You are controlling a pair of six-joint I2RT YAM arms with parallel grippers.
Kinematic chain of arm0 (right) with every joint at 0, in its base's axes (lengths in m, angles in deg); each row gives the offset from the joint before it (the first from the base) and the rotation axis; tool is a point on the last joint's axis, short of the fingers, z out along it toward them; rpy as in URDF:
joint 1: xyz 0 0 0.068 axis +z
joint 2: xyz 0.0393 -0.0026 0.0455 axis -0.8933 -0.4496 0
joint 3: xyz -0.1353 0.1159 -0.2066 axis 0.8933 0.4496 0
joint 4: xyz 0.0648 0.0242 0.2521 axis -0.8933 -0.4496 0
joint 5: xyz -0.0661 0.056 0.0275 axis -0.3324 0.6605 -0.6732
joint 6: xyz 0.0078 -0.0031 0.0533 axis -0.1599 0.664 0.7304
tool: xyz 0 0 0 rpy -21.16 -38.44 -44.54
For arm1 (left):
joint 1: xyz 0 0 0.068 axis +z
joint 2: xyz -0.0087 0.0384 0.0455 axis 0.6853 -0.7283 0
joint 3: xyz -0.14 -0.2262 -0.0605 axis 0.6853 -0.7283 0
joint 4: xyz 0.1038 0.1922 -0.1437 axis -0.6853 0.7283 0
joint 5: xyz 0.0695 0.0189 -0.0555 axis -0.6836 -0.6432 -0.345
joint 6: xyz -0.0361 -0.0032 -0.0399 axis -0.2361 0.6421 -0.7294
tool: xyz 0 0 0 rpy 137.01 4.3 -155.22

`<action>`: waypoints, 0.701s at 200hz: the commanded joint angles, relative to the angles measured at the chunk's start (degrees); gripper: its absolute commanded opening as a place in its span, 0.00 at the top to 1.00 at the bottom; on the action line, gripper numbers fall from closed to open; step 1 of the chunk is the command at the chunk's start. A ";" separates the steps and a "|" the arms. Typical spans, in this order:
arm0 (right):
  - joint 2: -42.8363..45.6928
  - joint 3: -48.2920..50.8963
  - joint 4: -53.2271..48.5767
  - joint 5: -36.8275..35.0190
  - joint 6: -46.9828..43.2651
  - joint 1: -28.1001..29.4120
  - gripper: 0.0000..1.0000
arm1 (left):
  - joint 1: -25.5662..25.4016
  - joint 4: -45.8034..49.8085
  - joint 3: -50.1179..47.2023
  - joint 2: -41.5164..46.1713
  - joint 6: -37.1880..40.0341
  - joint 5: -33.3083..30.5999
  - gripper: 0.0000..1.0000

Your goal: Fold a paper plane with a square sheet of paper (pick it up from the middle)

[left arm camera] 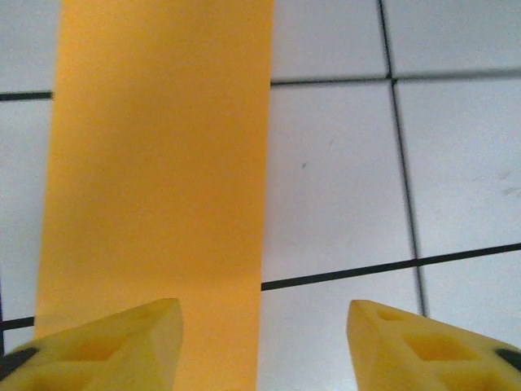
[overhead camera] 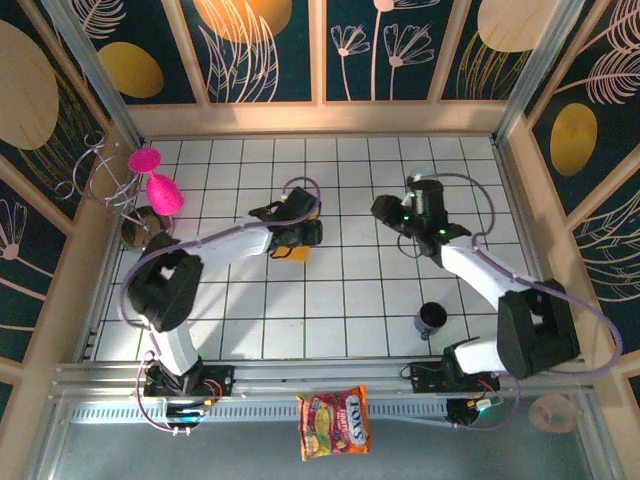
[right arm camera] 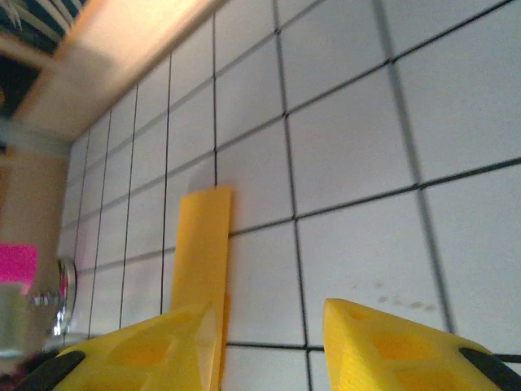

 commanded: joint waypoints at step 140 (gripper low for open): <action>-37.77 -27.71 -4.93 3.44 -0.51 19.16 0.66 | 15.73 -24.09 -33.11 20.74 -15.77 13.75 0.04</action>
